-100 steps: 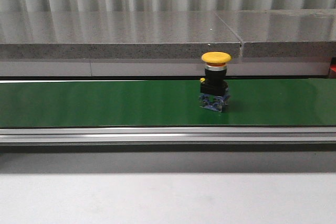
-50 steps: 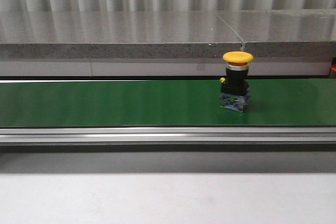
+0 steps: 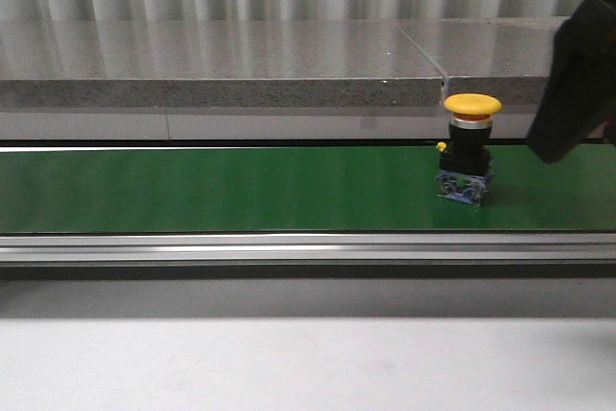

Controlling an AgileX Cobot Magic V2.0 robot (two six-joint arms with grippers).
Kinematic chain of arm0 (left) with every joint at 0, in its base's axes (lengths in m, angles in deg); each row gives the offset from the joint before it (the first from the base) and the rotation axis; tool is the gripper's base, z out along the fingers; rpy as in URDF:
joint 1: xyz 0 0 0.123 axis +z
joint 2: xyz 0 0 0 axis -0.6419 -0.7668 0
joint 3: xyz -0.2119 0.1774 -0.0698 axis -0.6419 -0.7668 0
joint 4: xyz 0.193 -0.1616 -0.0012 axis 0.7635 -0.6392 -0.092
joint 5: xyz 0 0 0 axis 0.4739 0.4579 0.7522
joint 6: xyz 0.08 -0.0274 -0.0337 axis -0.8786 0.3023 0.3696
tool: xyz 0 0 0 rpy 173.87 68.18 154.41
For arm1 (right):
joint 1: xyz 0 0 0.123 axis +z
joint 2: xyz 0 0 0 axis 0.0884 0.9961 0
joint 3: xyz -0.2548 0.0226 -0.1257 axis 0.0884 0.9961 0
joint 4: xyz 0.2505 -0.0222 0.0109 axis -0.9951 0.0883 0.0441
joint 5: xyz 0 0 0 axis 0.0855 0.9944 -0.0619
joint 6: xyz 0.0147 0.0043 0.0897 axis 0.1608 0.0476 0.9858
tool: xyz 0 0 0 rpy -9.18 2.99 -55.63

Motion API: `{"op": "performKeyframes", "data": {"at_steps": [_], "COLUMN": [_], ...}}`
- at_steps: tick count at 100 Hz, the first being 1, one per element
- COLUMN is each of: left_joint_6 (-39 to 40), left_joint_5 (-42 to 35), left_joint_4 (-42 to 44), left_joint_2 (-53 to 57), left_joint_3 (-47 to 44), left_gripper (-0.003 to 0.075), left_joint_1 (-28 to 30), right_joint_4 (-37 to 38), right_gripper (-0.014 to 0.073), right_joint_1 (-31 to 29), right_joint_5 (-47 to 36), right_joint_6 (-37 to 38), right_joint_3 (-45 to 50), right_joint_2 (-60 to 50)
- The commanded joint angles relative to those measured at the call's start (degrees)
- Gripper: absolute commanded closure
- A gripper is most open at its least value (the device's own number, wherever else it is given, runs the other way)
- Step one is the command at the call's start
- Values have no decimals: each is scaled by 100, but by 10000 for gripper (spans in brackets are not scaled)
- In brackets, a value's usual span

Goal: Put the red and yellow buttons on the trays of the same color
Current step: 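Grasp the yellow button on the belt with the right gripper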

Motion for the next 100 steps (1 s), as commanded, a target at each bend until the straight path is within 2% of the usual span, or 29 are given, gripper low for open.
{"op": "performKeyframes", "data": {"at_steps": [1, 22, 32, 39, 50, 58, 79, 100], "left_joint_6": [-15, -15, -15, -15, -15, -15, -15, -15], "left_joint_5": [-459, -459, -459, -459, -459, -459, -459, -459], "left_joint_4": [-39, -39, -39, -39, -39, -39, -39, -39], "left_joint_2": [-37, -37, -37, -37, -37, -37, -37, -37], "left_joint_3": [151, 151, 151, 151, 151, 151, 151, 151], "left_gripper": [740, 740, 740, 740, 740, 740, 740, 740], "left_joint_1": [-40, -40, -40, -40, -40, -40, -40, -40], "right_joint_4": [-170, -170, -170, -170, -170, -170, -170, -164], "right_gripper": [-22, -22, 11, 109, 353, 445, 458, 458], "right_joint_1": [136, 209, 209, 209, 209, 176, -256, -1494], "right_joint_5": [-250, -294, -299, -301, -200, -140, 150, 633], "right_joint_6": [-83, -83, -83, -83, -71, 58, 511, 852], "right_joint_3": [-431, -1073, -1269, -1327, -1353, -1365, -1365, -1359], "right_joint_2": [131, 837, 1108, 1230, 1268, 1258, 871, 204]}}
